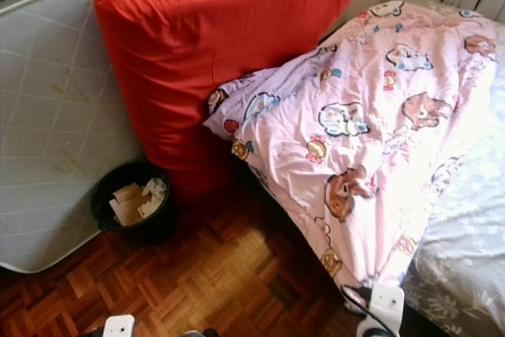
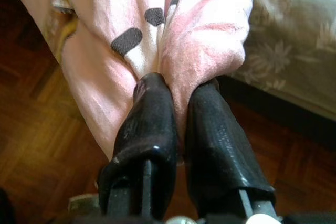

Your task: Clean up the room

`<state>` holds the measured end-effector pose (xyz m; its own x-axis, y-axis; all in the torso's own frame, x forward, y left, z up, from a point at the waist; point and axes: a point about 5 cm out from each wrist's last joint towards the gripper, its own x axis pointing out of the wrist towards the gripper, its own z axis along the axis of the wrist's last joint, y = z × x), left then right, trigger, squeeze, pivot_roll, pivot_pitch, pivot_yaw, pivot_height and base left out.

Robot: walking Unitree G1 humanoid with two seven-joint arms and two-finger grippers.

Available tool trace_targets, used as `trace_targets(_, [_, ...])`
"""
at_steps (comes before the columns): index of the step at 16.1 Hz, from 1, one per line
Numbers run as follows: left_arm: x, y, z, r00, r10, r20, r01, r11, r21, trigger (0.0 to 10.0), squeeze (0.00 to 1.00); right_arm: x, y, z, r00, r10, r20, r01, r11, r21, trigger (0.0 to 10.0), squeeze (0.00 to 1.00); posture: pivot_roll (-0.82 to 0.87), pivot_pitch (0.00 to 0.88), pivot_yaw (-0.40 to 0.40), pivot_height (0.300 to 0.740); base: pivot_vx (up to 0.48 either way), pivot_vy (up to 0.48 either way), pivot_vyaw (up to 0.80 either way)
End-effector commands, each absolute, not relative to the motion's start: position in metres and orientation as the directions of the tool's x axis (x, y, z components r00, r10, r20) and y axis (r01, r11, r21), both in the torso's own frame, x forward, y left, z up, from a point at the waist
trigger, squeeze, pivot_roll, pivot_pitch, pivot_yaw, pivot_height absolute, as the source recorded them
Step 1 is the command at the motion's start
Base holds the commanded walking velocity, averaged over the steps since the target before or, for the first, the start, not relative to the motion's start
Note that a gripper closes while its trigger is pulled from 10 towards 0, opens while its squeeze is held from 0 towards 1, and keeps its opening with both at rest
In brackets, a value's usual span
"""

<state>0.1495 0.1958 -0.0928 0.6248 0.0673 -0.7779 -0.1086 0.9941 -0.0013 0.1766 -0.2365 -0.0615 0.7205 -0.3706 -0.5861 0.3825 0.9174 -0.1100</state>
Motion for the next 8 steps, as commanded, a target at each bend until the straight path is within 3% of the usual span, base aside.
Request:
trace_targets(1, [0.139, 0.19, -0.098, 0.591, 0.03, -0.806, -0.065, 0.998, -0.01, 10.0, 0.0, 0.165, -0.237, -0.07, 0.68, -0.362, -0.638, 0.386, 0.916, -0.108, 10.0, 0.0, 0.04, 0.134, 0.028, 0.74, 0.0, 0.0, 0.0])
trace_targets(5, [0.137, 0.19, -0.099, 0.588, 0.025, -0.809, -0.052, 0.999, -0.007, 10.0, 0.0, 0.157, -0.233, -0.079, 0.643, -0.329, -0.692, 0.357, 0.928, -0.109, 10.0, 0.0, 0.04, 0.124, 0.028, 0.74, 0.0, 0.0, 0.0])
trace_targets(6, [0.137, 0.19, -0.099, 0.588, 0.024, -0.809, -0.051, 0.999, -0.007, 10.0, 0.0, 0.156, -0.233, -0.08, 0.641, -0.324, -0.696, 0.353, 0.929, -0.108, 10.0, 0.17, 0.04, 0.124, 0.027, 0.74, 0.0, 0.0, 0.0])
trace_targets(7, [0.137, 0.19, -0.099, 0.588, 0.023, -0.809, -0.048, 0.999, -0.006, 10.0, 0.0, 0.156, -0.231, -0.081, 0.64, -0.306, -0.704, 0.338, 0.936, -0.099, 10.0, 1.0, 0.04, 0.123, 0.027, 0.74, 0.0, 0.0, 0.0])
trace_targets(8, [0.137, 0.19, -0.099, 0.588, 0.024, -0.808, -0.048, 0.999, -0.005, 10.0, 0.0, 0.155, -0.23, -0.082, 0.635, -0.299, -0.712, 0.327, 0.939, -0.103, 10.0, 1.0, 0.04, 0.124, 0.026, 0.74, 0.0, 0.0, 0.0])
